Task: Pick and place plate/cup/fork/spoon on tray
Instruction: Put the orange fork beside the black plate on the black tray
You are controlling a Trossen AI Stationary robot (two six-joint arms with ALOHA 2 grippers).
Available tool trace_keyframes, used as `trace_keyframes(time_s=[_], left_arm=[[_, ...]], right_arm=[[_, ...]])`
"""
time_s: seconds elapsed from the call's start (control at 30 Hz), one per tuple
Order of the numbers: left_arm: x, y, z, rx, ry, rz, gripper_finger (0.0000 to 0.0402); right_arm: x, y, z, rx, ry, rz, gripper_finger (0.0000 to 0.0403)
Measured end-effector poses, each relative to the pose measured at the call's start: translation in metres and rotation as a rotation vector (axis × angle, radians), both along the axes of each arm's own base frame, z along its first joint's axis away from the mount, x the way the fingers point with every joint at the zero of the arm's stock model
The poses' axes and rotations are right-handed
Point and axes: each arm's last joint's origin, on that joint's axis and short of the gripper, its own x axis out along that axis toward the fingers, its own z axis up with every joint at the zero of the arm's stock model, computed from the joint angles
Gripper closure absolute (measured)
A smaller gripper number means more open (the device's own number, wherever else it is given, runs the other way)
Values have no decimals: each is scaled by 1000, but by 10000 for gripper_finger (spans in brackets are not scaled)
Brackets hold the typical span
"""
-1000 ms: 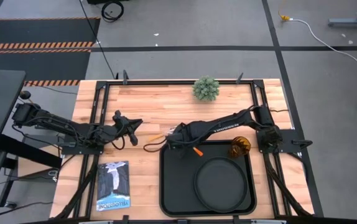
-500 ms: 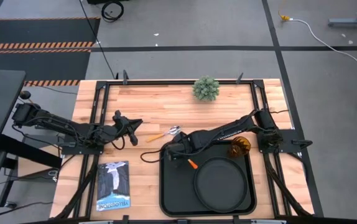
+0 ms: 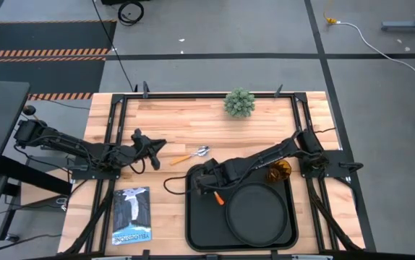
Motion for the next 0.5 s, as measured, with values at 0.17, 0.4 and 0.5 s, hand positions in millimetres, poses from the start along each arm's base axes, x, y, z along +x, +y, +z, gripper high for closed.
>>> trace_keyframes(time_s=[0.17,0.4,0.5], left_arm=[[1,-2,-1,-29,1,-56,359],[1,-3,-1,-80,-10,-98,359],[1,-3,-2,-109,-24,-98,359]], right_arm=[[-3,13,0,8,-27,-59,389],[-9,30,-3,0,-57,-123,390],[-11,36,-7,8,-64,-137,390]])
